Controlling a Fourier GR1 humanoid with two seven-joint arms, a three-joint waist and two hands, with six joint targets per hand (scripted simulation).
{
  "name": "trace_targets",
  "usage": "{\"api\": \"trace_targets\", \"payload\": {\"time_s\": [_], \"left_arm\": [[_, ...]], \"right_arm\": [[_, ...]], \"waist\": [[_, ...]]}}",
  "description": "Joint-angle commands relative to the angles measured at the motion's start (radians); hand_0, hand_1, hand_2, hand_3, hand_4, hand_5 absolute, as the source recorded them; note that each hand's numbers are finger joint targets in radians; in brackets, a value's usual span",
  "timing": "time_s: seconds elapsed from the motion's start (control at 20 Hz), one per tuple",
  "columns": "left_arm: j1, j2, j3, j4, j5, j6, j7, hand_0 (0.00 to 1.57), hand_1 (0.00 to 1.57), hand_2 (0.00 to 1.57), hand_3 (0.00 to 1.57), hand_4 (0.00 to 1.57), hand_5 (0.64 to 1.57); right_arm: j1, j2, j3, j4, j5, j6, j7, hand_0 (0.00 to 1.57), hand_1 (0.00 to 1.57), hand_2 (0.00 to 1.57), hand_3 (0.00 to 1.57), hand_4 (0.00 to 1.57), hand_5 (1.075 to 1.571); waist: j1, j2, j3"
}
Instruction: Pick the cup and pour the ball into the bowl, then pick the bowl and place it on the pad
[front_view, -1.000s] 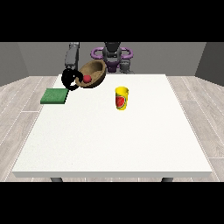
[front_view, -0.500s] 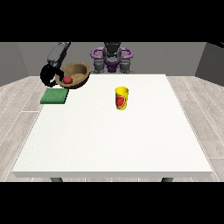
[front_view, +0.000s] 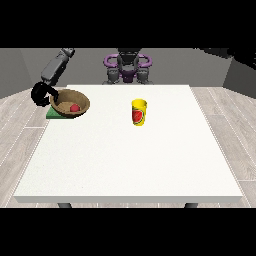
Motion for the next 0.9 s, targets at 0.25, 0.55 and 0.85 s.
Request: {"api": "trace_targets", "payload": {"time_s": [0.25, 0.55, 0.85], "left_arm": [[0.06, 0.018, 0.062, -0.188, 0.102, 0.015, 0.072, 0.0, 0.0, 0.0, 0.0, 0.7, 1.56], [0.094, -0.016, 0.031, -0.283, 0.114, 0.07, 0.14, 0.0, 0.0, 0.0, 0.0, 0.7, 1.557], [0.099, 0.057, 0.089, -0.152, 0.162, -0.016, 0.117, 0.0, 0.0, 0.0, 0.0, 0.68, 1.557]], "right_arm": [[0.04, -0.135, -0.092, 0.216, -0.003, 0.102, -0.257, 1.57, 1.57, 1.57, 0.0, 0.99, 1.571], [-0.015, -0.182, -0.057, 0.268, 0.032, 0.134, -0.198, 1.57, 1.57, 1.57, 0.0, 0.98, 1.569], [0.054, -0.109, -0.027, 0.278, 0.06, 0.133, -0.293, 1.57, 1.57, 1.57, 0.82, 1.0, 1.565]], "waist": [[0.024, 0.105, 0.0024], [0.015, 0.038, 0.0006], [0.019, 0.06, -0.0007]]}}
